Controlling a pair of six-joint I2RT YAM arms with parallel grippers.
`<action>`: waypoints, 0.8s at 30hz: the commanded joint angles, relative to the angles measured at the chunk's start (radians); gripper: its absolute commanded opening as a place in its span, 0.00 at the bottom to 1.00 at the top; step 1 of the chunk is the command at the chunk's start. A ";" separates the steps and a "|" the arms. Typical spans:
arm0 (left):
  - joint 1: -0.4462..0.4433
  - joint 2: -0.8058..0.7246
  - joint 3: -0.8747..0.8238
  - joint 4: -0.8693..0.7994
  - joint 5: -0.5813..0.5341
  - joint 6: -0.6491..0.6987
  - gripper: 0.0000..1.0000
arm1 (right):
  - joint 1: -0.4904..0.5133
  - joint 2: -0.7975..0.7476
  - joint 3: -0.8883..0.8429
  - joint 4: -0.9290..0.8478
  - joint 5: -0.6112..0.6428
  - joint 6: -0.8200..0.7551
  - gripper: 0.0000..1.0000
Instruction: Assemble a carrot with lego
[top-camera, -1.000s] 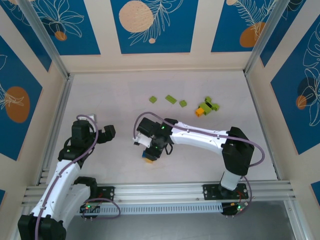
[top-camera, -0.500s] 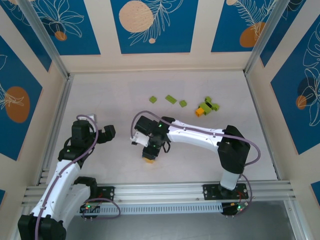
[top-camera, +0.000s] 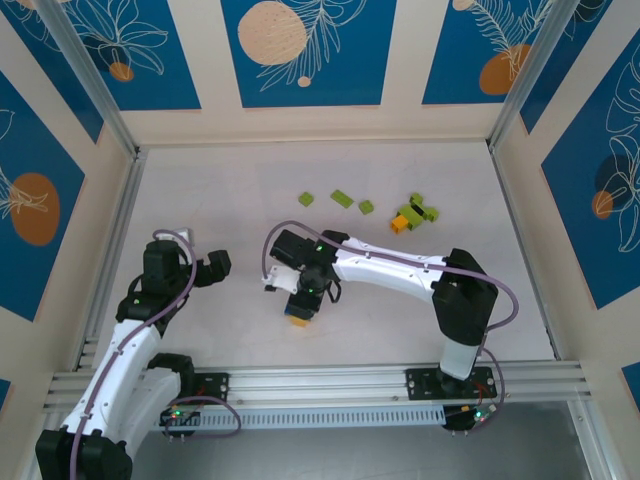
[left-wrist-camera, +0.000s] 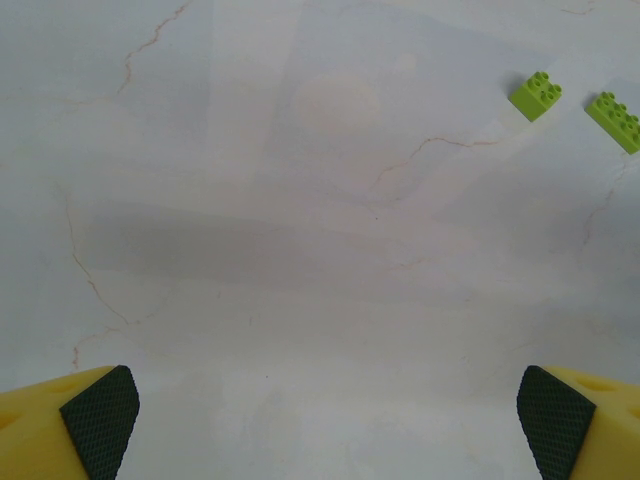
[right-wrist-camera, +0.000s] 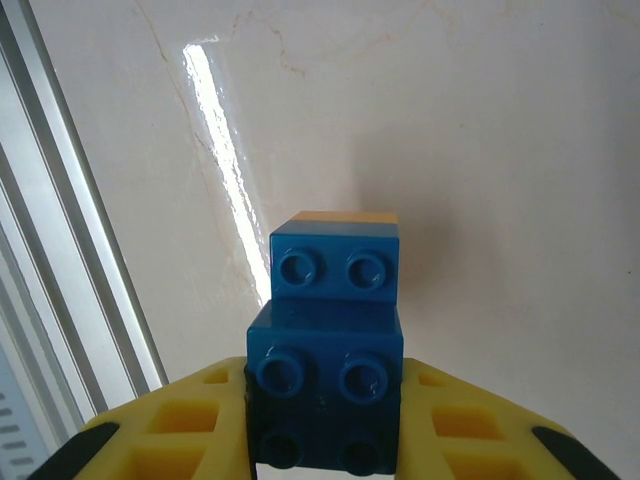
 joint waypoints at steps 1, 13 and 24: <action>0.017 -0.002 -0.010 0.025 0.020 0.012 1.00 | -0.005 0.038 -0.008 -0.067 -0.034 -0.018 0.28; 0.017 -0.004 -0.010 0.026 0.023 0.012 1.00 | -0.005 0.056 -0.101 0.003 -0.080 0.014 0.28; 0.017 -0.006 -0.011 0.027 0.025 0.011 1.00 | -0.004 0.067 -0.192 0.052 -0.084 0.052 0.27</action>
